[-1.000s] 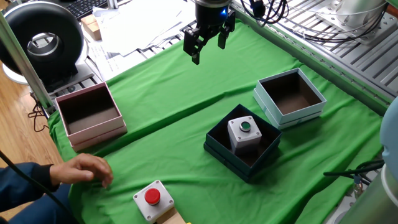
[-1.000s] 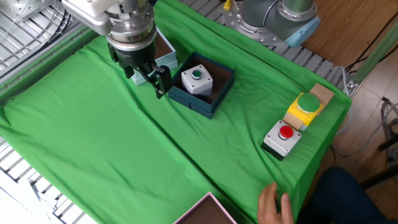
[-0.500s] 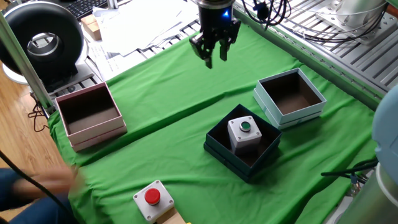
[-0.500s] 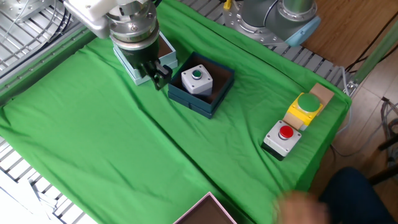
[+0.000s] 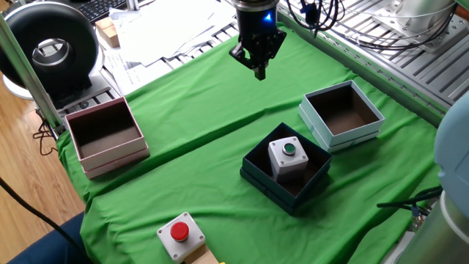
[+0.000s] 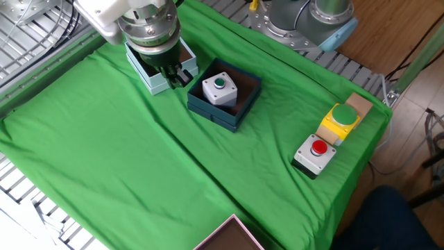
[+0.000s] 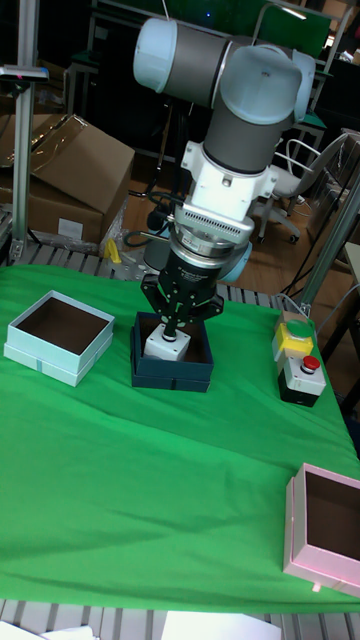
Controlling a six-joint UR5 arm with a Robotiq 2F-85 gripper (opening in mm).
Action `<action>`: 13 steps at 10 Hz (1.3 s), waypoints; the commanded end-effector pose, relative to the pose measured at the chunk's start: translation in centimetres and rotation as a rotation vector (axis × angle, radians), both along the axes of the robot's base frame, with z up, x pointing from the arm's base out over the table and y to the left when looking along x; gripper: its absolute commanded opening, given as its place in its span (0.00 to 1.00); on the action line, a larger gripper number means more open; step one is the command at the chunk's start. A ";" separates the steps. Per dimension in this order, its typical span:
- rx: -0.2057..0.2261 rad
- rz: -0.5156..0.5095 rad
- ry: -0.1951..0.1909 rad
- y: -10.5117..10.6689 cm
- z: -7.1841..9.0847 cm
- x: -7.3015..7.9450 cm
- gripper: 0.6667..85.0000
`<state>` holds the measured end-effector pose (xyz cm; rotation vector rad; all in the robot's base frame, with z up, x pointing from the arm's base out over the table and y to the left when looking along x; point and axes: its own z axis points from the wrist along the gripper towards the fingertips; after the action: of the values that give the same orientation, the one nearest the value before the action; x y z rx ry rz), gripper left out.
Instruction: Move an object from one box to another
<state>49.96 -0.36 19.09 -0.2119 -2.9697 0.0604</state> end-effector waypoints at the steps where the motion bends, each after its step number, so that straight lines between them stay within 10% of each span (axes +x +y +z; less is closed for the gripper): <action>1: 0.029 -0.005 -0.001 0.4 -0.1 -0.3 0.00; 11: 0.061 -0.018 0.002 0.4 1.3 0.8 0.00; 13: 0.070 0.003 -0.047 0.5 1.2 2.1 0.00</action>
<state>50.98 -0.20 20.09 -0.2244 -2.9783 -0.0156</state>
